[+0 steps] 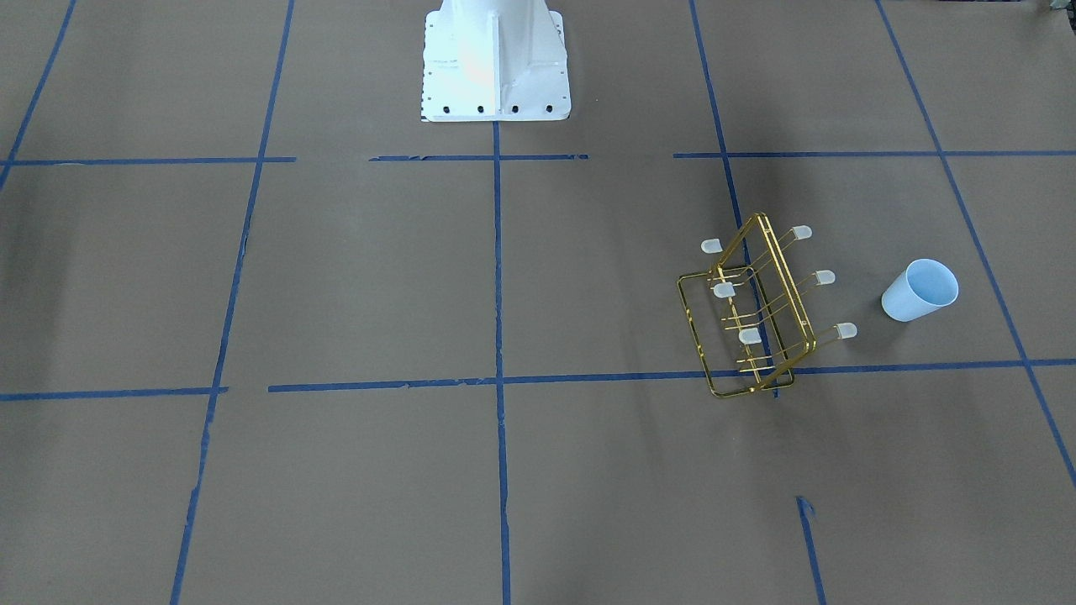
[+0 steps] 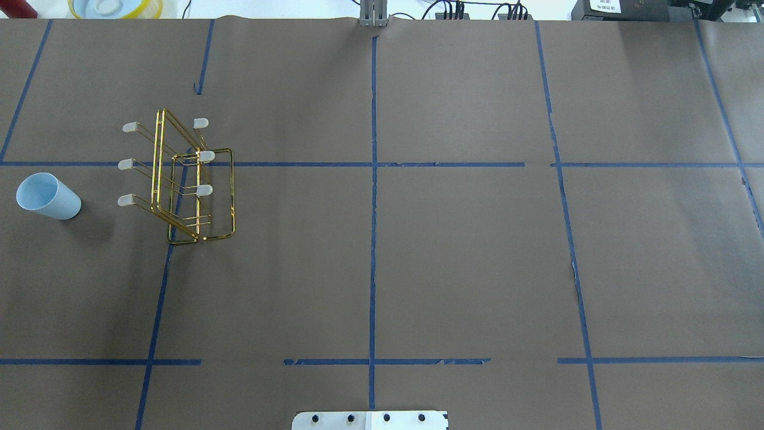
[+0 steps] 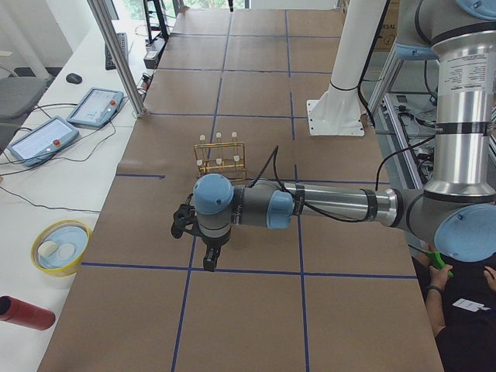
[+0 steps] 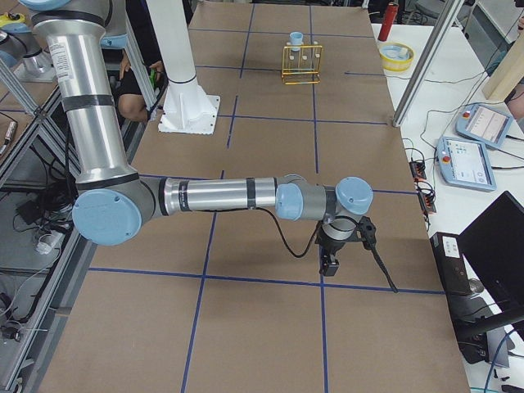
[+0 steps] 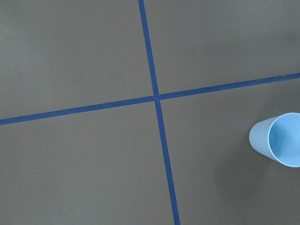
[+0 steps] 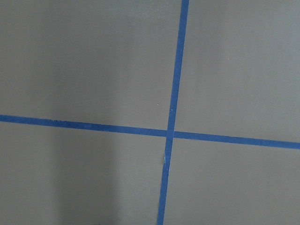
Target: Hang cup on cup holder
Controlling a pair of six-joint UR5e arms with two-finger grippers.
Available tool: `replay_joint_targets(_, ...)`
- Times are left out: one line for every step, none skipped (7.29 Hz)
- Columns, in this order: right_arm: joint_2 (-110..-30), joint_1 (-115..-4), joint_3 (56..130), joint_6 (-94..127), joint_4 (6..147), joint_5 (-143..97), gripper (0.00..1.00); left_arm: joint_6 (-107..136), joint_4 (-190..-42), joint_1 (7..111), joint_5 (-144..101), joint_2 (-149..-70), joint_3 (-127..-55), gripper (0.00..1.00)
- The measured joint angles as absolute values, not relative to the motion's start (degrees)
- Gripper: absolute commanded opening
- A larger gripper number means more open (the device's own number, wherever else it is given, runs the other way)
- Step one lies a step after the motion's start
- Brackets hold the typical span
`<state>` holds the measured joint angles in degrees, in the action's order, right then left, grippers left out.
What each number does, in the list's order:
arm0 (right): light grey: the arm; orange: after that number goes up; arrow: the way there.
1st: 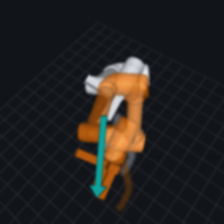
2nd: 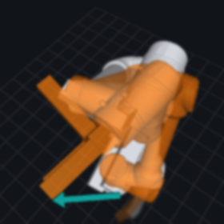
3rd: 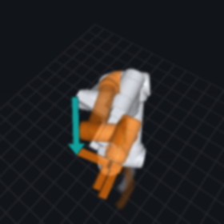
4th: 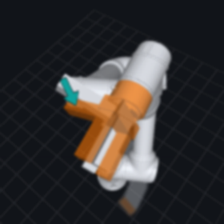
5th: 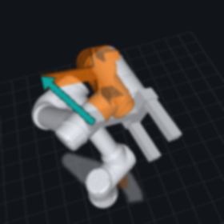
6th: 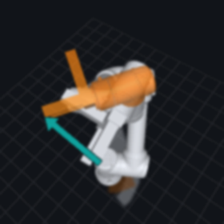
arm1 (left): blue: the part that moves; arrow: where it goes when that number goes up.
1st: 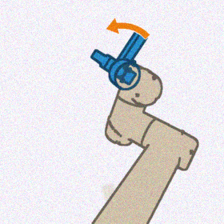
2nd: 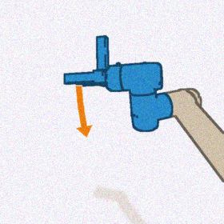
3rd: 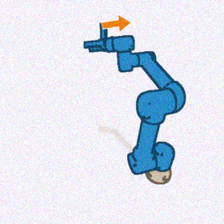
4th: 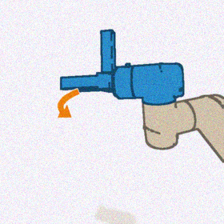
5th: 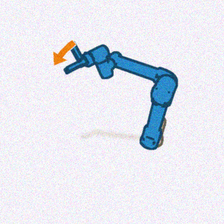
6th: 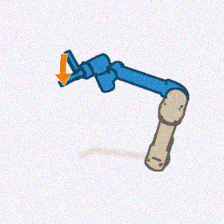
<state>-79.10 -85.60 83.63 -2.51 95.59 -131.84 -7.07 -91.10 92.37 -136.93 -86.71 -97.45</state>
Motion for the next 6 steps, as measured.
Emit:
replay_joint_targets(-79.10,-85.60,83.63,-2.51,95.61,-131.84,1.00,-7.07,-91.15,92.38,-136.86,-86.62,-97.61,1.00)
replay_joint_targets(-79.10,-85.60,83.64,-2.49,95.62,-131.84,1.00,-7.09,-91.22,92.39,-136.80,-86.53,-97.79,1.00)
replay_joint_targets(-79.10,-85.60,83.65,-2.47,95.62,-131.84,1.00,-7.11,-91.21,92.40,-136.77,-86.49,-97.80,1.00)
replay_joint_targets(-79.10,-85.60,83.65,-2.47,95.62,-131.84,1.00,-7.12,-91.20,92.40,-136.78,-86.35,-98.09,1.00)
replay_joint_targets(-79.10,-85.60,83.63,-2.48,95.62,-131.84,1.00,-7.12,-91.17,92.43,-136.77,-86.20,-98.47,1.00)
replay_joint_targets(-79.10,-85.60,83.62,-2.50,95.62,-131.84,1.00,-7.26,-91.25,92.45,-136.70,-86.06,-98.70,1.00)
